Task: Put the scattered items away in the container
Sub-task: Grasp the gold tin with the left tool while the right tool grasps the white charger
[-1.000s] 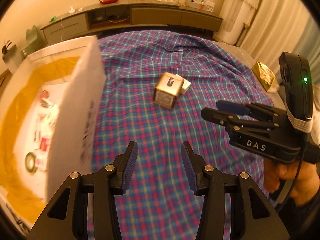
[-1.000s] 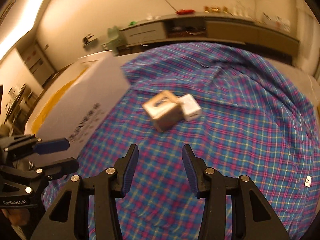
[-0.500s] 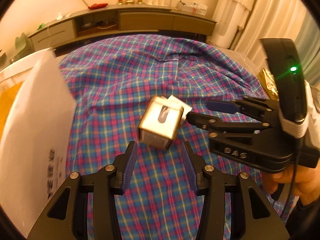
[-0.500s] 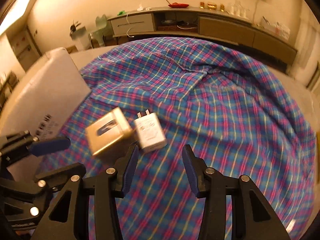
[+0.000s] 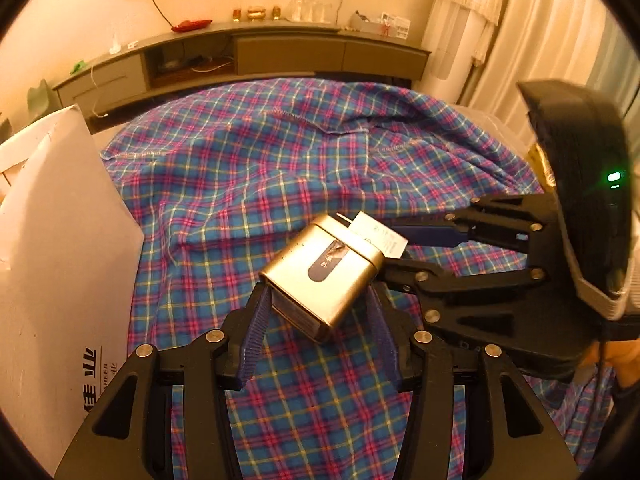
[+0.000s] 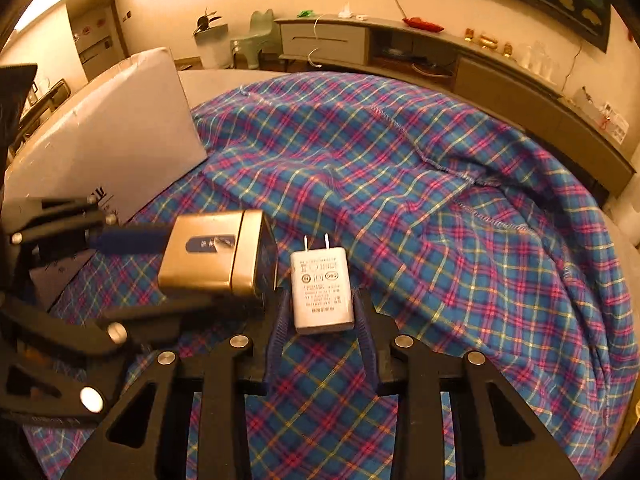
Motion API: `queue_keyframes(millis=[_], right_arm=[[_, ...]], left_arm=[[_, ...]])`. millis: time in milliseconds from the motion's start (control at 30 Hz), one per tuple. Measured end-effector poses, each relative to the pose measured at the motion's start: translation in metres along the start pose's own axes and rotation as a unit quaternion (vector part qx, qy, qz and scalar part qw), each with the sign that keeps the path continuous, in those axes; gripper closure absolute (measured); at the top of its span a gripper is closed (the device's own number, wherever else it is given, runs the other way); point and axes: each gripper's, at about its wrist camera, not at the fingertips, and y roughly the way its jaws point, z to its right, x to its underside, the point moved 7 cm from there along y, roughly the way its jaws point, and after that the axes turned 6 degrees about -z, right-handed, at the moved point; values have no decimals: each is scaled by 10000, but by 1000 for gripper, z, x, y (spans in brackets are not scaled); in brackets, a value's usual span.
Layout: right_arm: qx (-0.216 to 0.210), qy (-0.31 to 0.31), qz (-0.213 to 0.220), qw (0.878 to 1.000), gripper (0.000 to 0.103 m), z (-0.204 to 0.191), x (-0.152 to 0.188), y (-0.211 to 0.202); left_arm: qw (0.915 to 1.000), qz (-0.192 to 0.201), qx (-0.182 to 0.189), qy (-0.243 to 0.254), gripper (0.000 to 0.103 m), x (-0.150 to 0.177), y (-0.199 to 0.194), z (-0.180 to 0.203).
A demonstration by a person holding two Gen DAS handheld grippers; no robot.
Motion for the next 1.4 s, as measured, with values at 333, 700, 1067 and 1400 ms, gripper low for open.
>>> queue_keyframes(millis=[333,700,1067,1400], right_arm=[[71,547,-113,9984,71,20,5,-4],[34,1161,-176,9931,71,43,27,-35],[-43,1249,-329,9916,71,40,33,-19],[-75,1364,-283,9902,71,44,33,-20]], left_arm=[[9984,-152,529,87,49,2,7,15],[9971,113,430,610,41,-8,2,31],[9983,138,187,529,41,-32,33,29],[9985,-51,270,472,49,-35,41,33]])
